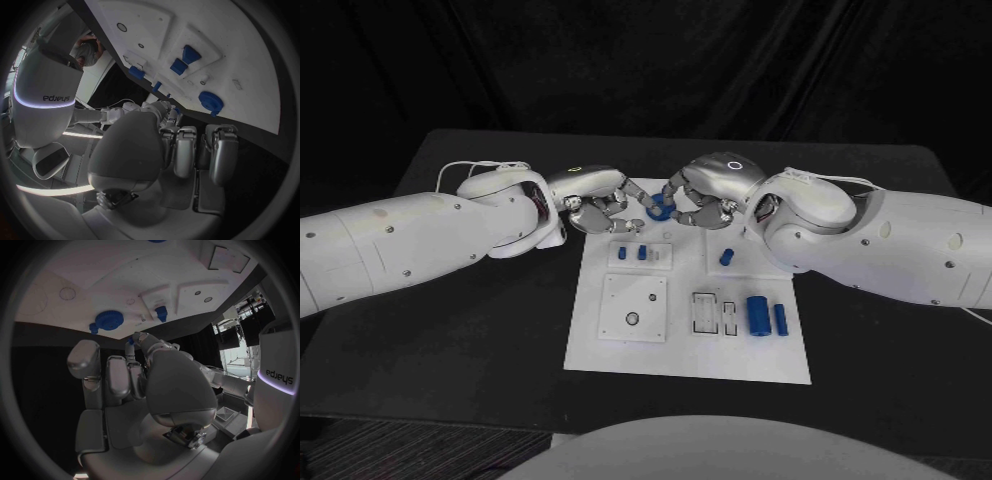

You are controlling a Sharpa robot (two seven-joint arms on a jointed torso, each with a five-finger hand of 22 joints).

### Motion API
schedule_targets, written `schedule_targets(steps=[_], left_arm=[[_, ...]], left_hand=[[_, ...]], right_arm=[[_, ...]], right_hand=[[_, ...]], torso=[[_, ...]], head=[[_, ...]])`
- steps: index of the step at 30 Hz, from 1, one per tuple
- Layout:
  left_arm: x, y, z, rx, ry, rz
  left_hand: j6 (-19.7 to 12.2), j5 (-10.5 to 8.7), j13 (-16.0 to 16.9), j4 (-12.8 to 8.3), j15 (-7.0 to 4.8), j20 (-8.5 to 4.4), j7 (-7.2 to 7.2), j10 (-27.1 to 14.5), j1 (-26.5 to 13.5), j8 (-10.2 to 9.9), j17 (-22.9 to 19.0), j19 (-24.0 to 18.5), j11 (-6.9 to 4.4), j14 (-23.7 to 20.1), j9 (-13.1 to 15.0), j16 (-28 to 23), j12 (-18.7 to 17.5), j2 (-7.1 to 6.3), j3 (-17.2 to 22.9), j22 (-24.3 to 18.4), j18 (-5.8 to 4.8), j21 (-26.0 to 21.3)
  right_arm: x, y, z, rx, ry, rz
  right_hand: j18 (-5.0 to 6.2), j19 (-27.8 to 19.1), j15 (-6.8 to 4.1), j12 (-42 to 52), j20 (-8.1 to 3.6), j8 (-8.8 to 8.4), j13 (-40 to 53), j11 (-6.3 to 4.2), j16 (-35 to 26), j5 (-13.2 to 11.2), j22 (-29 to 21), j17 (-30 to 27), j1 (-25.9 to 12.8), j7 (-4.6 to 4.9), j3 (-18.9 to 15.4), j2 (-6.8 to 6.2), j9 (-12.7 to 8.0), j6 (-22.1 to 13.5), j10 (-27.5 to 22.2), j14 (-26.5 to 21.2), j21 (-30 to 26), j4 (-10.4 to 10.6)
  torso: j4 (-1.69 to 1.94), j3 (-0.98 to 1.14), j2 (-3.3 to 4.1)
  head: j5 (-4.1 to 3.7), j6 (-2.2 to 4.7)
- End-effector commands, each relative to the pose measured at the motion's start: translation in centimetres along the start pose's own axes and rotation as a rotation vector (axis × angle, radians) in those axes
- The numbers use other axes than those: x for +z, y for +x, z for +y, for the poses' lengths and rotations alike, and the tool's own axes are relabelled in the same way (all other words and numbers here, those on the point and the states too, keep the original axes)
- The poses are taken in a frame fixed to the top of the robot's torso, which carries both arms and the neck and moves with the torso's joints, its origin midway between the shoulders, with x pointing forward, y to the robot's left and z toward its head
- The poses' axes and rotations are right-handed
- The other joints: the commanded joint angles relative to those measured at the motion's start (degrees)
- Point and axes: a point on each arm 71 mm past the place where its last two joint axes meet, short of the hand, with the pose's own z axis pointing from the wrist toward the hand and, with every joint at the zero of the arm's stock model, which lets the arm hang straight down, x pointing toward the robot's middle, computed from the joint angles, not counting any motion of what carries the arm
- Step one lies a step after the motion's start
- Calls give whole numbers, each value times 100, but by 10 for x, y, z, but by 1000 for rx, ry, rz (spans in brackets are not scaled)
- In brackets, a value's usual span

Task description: Assemble the parts on the task board

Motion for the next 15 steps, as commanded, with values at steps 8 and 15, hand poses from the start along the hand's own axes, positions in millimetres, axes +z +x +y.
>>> schedule_targets(steps=[8, 15], left_arm=[[2, 2, -2, -2, 23, 8], [3, 3, -3, -1, 28, 5]], left_hand=[[-73, 22, 1503, -54, -52, -17, -24, 597, -55, -18, 1506, 472, -59, 594, -17, 15, 14, 2, 16, 1437, -24, -44], [-93, 21, 1503, -71, -54, -18, -33, 597, -51, -18, 1506, 454, -62, 594, -23, 15, 14, 0, 27, 1430, -18, -62]], right_arm=[[2, 0, 3, -8, -13, 2], [3, 0, 4, -9, -17, 9]], right_hand=[[-34, 16, -39, 18, -32, 33, -1, -24, 22, -43, 731, 3, -49, -9, 30, 23, -2, -26, 0, 224, 26, 8], [-34, 16, -39, 18, -32, 33, -1, -24, 22, -43, 731, 3, -49, -9, 30, 23, -2, -26, 0, 224, 26, 8]], torso=[[4, 1, -3], [1, 1, -3]], head=[[-10, -1], [-10, -1]])
